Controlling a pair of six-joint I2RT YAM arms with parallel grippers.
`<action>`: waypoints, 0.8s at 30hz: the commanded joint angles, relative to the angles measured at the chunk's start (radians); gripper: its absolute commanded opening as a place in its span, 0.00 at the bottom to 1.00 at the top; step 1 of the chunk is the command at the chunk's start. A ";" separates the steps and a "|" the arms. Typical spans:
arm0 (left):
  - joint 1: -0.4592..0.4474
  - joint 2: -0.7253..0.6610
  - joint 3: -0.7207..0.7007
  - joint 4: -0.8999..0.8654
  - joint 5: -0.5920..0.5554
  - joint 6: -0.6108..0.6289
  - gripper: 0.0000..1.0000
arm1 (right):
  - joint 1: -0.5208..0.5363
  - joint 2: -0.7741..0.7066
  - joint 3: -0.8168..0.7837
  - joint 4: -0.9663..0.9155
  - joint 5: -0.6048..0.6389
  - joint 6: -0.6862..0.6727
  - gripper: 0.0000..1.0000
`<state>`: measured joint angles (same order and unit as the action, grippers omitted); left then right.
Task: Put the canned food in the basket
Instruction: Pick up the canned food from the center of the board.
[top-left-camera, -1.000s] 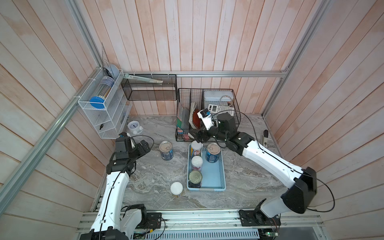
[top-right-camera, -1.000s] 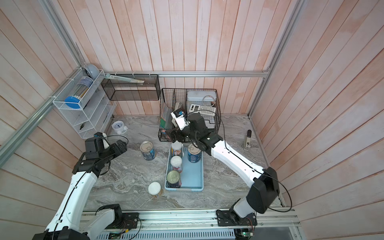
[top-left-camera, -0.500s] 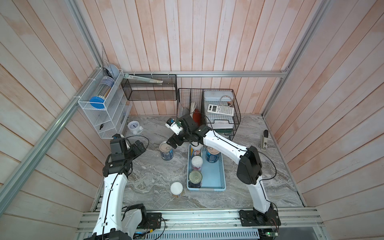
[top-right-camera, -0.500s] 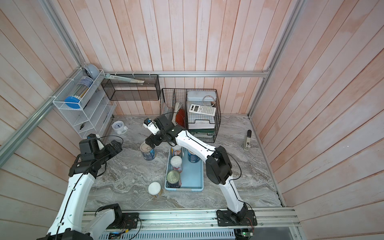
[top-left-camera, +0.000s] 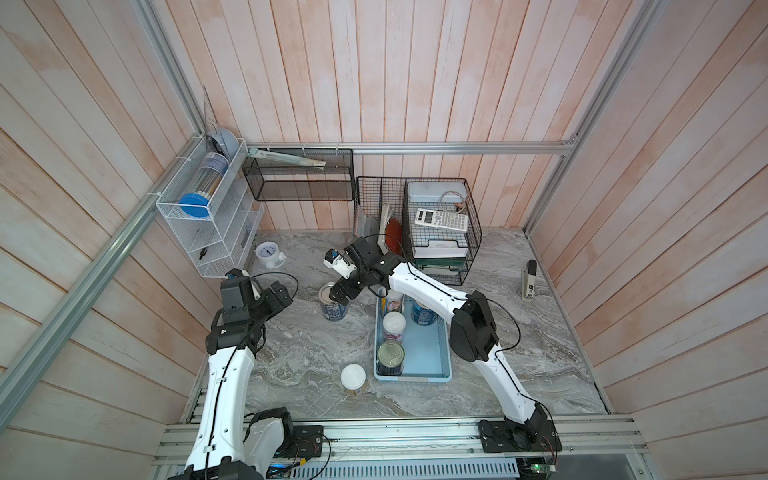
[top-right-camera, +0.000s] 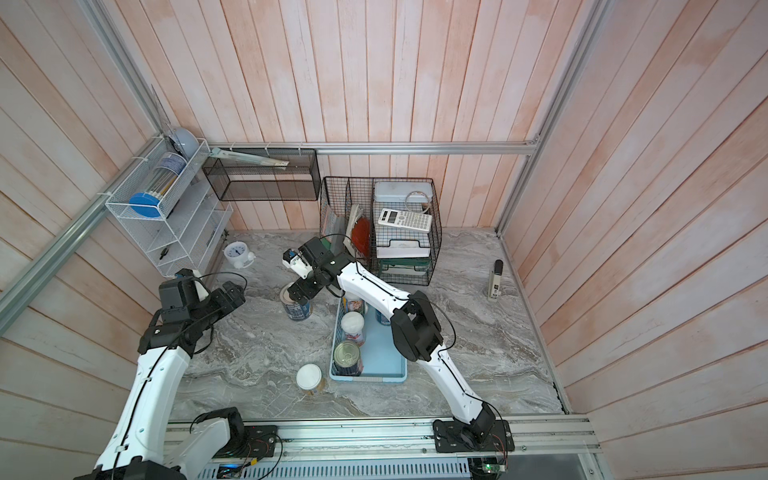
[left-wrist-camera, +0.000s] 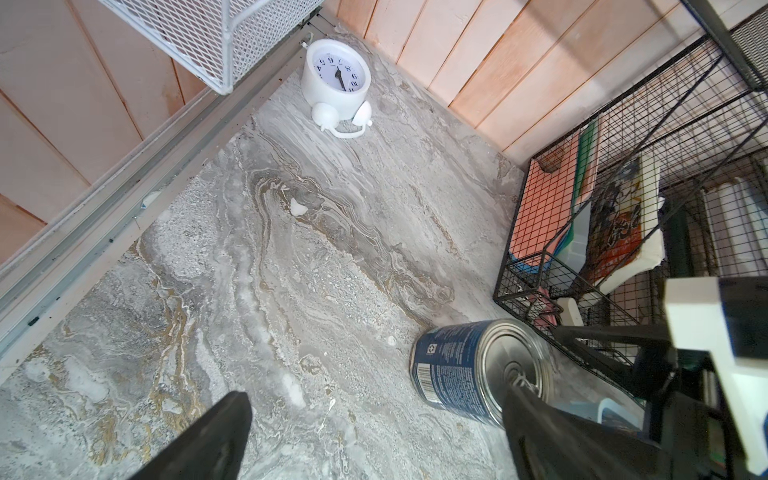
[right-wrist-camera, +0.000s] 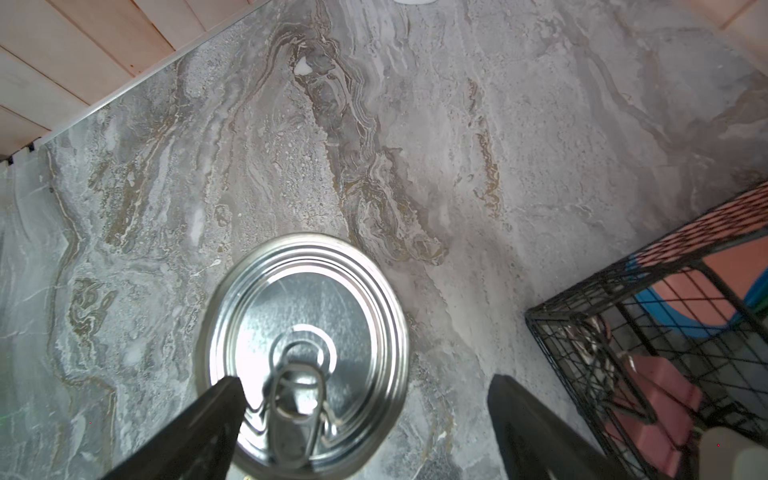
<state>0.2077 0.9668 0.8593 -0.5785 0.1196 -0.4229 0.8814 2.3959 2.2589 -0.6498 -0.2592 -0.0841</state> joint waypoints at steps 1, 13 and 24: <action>0.005 -0.016 -0.017 0.023 0.009 0.003 1.00 | 0.016 -0.026 -0.014 0.020 -0.054 -0.015 0.98; 0.005 -0.016 -0.021 0.028 0.016 0.004 1.00 | 0.036 -0.014 -0.050 0.038 -0.082 -0.033 0.98; 0.005 -0.016 -0.025 0.034 0.028 0.006 1.00 | 0.068 0.051 0.020 -0.022 -0.039 -0.081 0.98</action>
<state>0.2077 0.9661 0.8513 -0.5636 0.1284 -0.4229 0.9146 2.4046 2.2375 -0.6220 -0.2955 -0.1360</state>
